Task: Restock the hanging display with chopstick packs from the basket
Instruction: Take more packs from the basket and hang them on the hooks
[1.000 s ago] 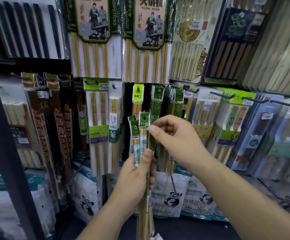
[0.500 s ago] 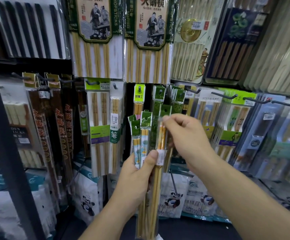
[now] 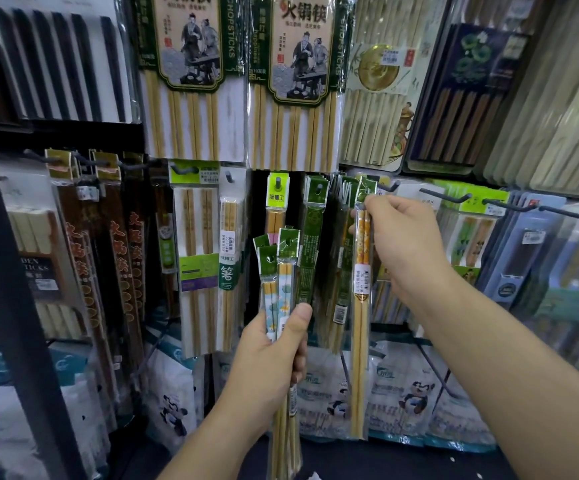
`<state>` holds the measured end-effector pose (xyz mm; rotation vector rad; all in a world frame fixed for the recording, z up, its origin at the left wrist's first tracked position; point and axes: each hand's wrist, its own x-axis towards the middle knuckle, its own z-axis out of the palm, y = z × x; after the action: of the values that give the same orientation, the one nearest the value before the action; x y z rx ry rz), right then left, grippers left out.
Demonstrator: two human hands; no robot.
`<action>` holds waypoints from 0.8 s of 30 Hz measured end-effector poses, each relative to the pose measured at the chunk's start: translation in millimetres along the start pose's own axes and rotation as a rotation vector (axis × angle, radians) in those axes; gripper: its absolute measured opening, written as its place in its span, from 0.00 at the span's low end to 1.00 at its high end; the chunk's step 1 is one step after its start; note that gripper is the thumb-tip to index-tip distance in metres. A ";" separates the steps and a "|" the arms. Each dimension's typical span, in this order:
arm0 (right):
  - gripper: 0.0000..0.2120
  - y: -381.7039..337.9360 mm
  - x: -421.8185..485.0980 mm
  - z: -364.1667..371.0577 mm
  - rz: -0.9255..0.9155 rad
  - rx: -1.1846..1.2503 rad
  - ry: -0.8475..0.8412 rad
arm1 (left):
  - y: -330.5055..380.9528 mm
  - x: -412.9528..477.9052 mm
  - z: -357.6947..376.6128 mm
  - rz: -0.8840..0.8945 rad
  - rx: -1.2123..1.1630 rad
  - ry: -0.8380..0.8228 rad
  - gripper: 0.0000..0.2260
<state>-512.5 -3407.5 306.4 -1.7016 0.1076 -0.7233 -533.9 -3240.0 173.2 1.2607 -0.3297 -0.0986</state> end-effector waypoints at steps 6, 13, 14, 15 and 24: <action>0.17 1.1 0.0 1.5 -0.045 -0.021 0.020 | -0.3 0.5 -0.2 -0.009 0.003 0.006 0.25; 0.19 3.2 2.1 2.3 -0.109 -0.092 0.032 | -1.1 1.6 -0.4 -0.015 0.008 0.012 0.27; 0.19 3.5 2.2 1.6 -0.101 -0.095 0.029 | -1.1 1.6 -0.5 -0.015 0.008 0.011 0.27; 0.18 3.6 2.4 0.9 -0.092 -0.096 0.025 | -1.3 1.4 -0.6 -0.014 0.008 0.010 0.27; 0.18 -5.1 3.2 2.5 -0.113 -0.138 0.004 | -2.6 1.3 -1.0 -0.026 0.005 0.020 0.28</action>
<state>-510.2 -3405.4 312.1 -1.8490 0.0660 -0.8187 -532.1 -3240.1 170.7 1.2707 -0.2972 -0.1072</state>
